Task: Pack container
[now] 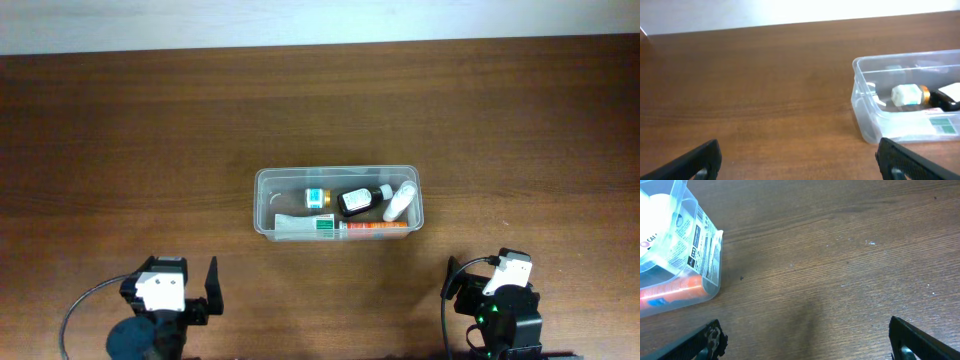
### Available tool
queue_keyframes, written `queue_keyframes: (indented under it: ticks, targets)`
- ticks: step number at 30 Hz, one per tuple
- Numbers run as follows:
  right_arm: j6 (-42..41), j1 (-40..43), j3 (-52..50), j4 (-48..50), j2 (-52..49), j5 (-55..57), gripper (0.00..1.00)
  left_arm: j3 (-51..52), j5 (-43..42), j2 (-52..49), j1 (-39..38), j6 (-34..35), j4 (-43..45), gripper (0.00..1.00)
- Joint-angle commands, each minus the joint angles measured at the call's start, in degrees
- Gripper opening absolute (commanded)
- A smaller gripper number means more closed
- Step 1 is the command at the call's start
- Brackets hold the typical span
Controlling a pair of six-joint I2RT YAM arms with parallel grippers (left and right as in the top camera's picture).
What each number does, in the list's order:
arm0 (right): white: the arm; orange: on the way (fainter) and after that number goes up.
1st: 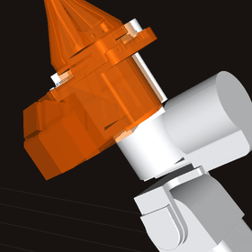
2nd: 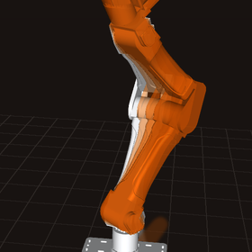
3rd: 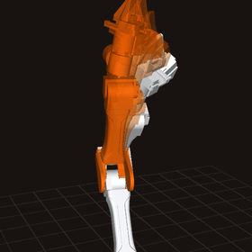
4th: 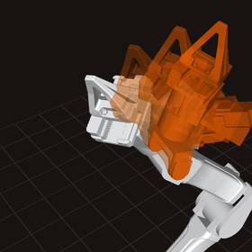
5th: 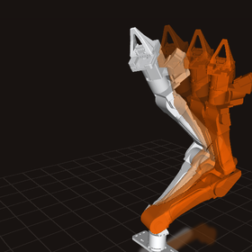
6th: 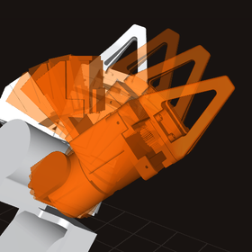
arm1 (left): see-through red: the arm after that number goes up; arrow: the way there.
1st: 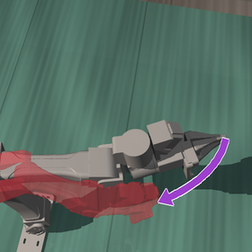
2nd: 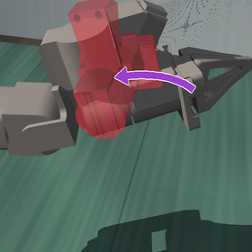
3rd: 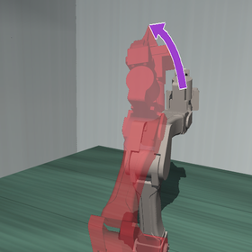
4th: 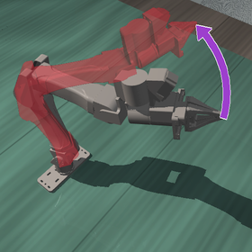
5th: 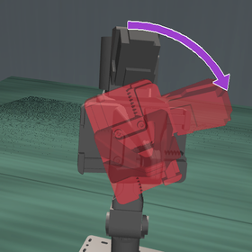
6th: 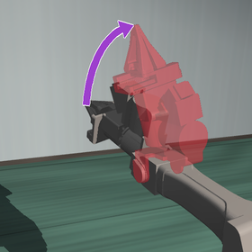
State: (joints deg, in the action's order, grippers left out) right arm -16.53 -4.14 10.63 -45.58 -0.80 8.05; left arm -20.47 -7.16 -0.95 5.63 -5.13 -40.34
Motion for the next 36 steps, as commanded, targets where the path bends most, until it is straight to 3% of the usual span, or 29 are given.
queue_keyframes:
  ticks: [1, 16, 36]
  targets:
    - [-0.42, 0.46, -0.46, 0.04, 0.59, 0.07, 0.98, 2.89, -1.01, 0.63, -0.9, -0.92, 2.34, 1.0]
    - [-0.44, 0.46, -0.46, 0.04, 0.59, 0.07, 0.98, 11.3, -0.98, 0.63, -1.77, -0.92, 3.91, 1.0]
    - [-0.44, 0.46, -0.46, 0.04, 0.59, 0.07, 0.98, 11.32, 1.57, 0.57, -1.77, -0.94, 2.6, 1.0]
